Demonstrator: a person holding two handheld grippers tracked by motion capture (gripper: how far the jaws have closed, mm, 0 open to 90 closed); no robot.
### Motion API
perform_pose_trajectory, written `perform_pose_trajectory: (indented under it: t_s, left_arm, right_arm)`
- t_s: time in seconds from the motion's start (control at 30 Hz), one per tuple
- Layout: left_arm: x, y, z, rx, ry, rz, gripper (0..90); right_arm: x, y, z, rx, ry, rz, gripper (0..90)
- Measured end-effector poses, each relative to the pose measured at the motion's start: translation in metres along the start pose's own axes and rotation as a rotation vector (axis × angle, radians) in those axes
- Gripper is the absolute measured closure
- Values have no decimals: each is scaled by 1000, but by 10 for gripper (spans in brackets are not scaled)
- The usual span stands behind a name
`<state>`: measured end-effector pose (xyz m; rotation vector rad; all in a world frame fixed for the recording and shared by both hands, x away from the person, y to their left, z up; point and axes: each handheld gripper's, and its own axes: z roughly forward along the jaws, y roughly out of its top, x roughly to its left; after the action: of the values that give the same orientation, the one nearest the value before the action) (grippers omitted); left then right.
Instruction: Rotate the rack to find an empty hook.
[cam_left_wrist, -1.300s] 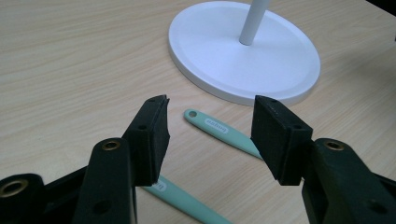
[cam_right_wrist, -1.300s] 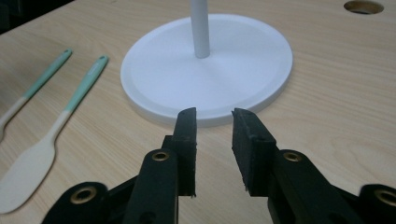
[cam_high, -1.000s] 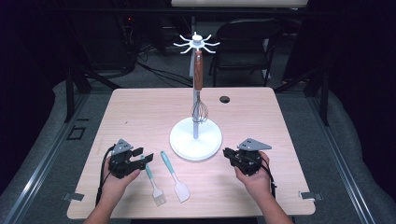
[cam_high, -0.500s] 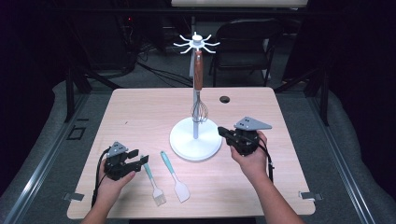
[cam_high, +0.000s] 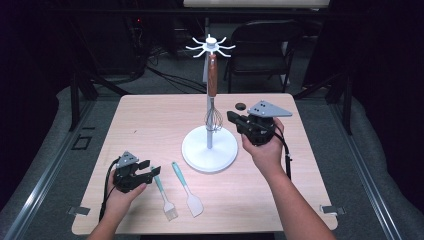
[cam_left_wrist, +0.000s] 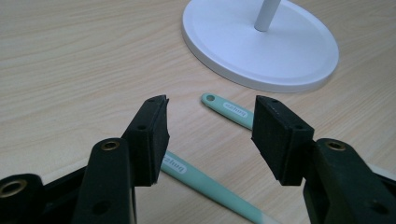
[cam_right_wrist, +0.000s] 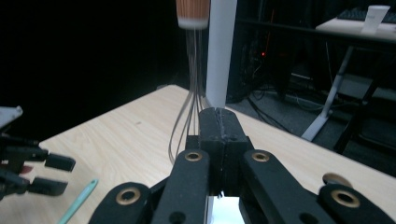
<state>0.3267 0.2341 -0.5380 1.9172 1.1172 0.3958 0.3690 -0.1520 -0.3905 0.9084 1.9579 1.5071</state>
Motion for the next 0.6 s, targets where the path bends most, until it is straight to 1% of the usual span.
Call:
perform_pose_trajectory:
  t_s: [0.17,0.27,0.37,0.47,0.6]
  left_arm:
    - [1,-1,-1,2,-2,-1,458]
    - [1,-1,-1,0,-2,-4,457]
    - [0,-1,-1,7,0,-1,458]
    - [0,-1,-1,9,-1,2,458]
    - [1,-1,-1,7,-3,0,458]
  right_arm:
    - [1,19,1,-34,6,-3,900]
    - [2,29,1,-38,9,-13,900]
    - [1,38,2,-45,13,-6,900]
    - [0,45,3,-45,13,-12,900]
    - [1,56,1,-52,8,-30,900]
